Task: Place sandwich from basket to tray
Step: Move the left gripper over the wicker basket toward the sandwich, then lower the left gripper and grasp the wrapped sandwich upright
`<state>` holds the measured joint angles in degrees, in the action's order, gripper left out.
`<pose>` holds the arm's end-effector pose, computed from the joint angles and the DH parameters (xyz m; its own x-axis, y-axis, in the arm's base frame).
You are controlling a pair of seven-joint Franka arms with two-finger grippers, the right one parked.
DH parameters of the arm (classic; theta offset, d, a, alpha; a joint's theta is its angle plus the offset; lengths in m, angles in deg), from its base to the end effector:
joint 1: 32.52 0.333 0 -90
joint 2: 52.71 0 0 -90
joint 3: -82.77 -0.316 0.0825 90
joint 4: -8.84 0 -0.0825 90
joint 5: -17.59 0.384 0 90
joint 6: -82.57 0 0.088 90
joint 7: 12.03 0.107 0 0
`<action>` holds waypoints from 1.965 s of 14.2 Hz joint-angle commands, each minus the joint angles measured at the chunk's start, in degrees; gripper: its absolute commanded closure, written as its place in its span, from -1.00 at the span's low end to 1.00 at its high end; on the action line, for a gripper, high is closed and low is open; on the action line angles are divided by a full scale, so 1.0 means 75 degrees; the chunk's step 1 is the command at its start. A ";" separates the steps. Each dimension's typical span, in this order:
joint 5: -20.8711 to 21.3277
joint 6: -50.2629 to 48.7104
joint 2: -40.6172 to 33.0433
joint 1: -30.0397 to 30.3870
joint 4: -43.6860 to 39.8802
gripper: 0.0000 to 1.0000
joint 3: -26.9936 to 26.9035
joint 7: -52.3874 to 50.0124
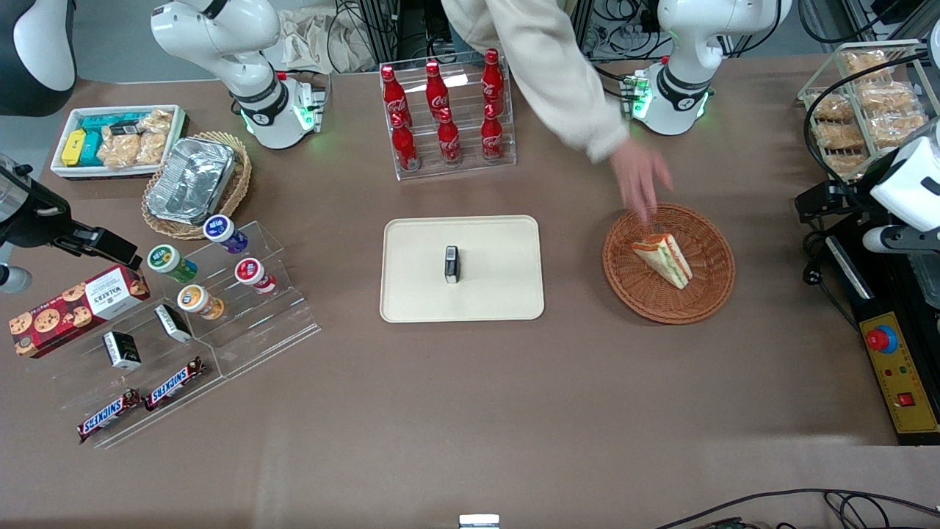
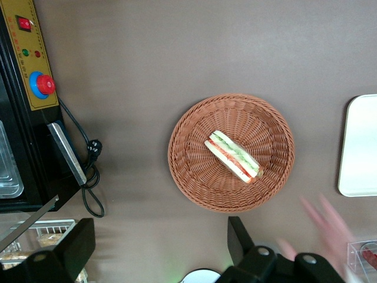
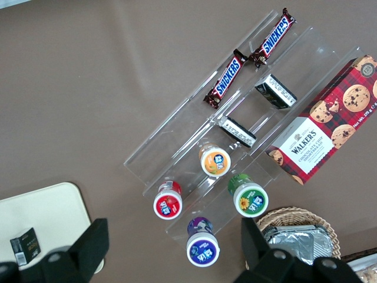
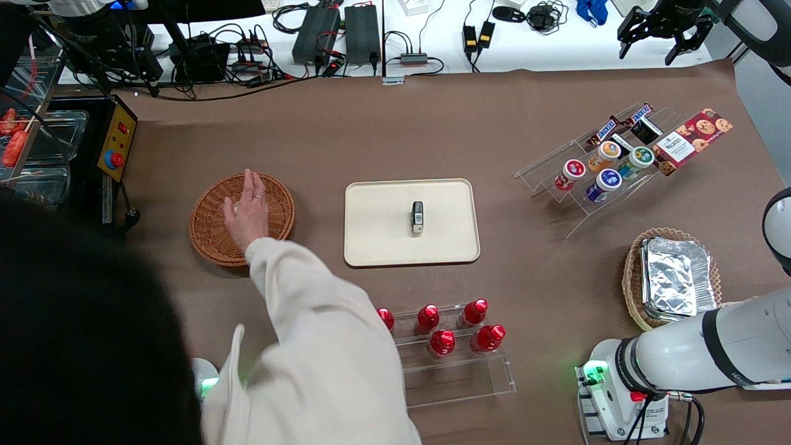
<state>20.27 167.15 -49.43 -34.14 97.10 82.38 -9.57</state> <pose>0.5609 -0.0068 0.5992 0.9906 -0.0597 -0.1230 -0.0653 -0.9970 -0.0419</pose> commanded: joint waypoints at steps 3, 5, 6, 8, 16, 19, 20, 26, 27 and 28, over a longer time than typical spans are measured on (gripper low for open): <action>-0.0111 -0.0051 0.0007 -0.0100 -0.0096 -1.00 -0.0088 -0.0106; -0.0099 -0.0132 -0.0039 -0.0111 0.0136 -1.00 -0.0088 -0.0164; -0.0122 -0.0040 -0.0353 -0.0112 0.0776 -1.00 -0.0099 -0.0315; -0.0262 0.1044 -0.1312 -0.0112 0.2380 -1.00 -0.0088 -0.0562; -0.0661 0.4003 -0.2267 -0.0252 0.5750 -1.00 0.0181 -0.3356; -0.0697 0.5405 -0.2126 -0.0403 0.6592 -1.00 0.0240 -0.4320; -0.0697 0.5805 -0.1998 -0.0486 0.6769 -1.00 0.0240 -0.4696; -0.0884 0.6861 -0.0675 -0.0592 0.6818 -1.00 0.0638 -0.6618; -0.0884 0.7130 -0.0498 -0.0650 0.6830 -1.00 0.0674 -0.6888; -0.0884 0.7249 -0.0404 -0.0709 0.6830 -1.00 0.0674 -0.7100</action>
<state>14.43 218.72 -54.86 -38.36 148.40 87.34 -58.79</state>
